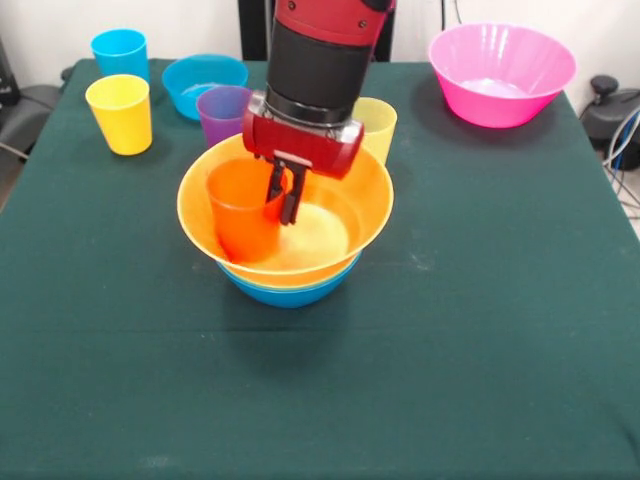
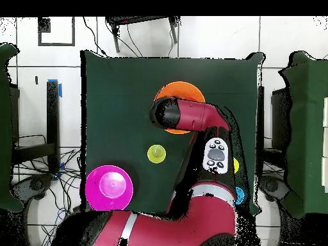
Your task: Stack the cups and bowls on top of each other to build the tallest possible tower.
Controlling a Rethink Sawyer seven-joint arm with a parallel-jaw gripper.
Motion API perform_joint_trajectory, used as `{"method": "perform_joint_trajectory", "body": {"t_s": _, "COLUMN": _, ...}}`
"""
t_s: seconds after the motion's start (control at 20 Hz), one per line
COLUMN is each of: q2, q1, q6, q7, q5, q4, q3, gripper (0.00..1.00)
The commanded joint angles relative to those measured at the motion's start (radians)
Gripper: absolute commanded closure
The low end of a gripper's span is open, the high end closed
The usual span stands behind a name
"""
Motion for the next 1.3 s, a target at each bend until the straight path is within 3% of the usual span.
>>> {"method": "perform_joint_trajectory", "body": {"t_s": 0.05, "q2": -0.045, "q1": -0.046, "q6": -0.024, "q7": -0.036, "q5": -0.083, "q4": 0.133, "q3": 0.111, "gripper": 1.0}}
{"method": "perform_joint_trajectory", "body": {"t_s": 0.55, "q2": -0.081, "q1": -0.033, "q6": 0.002, "q7": -0.017, "q5": -0.086, "q4": 0.166, "q3": 0.114, "gripper": 1.0}}
{"method": "perform_joint_trajectory", "body": {"t_s": 1.3, "q2": -0.012, "q1": 0.027, "q6": -0.008, "q7": 0.04, "q5": -0.068, "q4": 0.091, "q3": 0.081, "gripper": 1.0}}
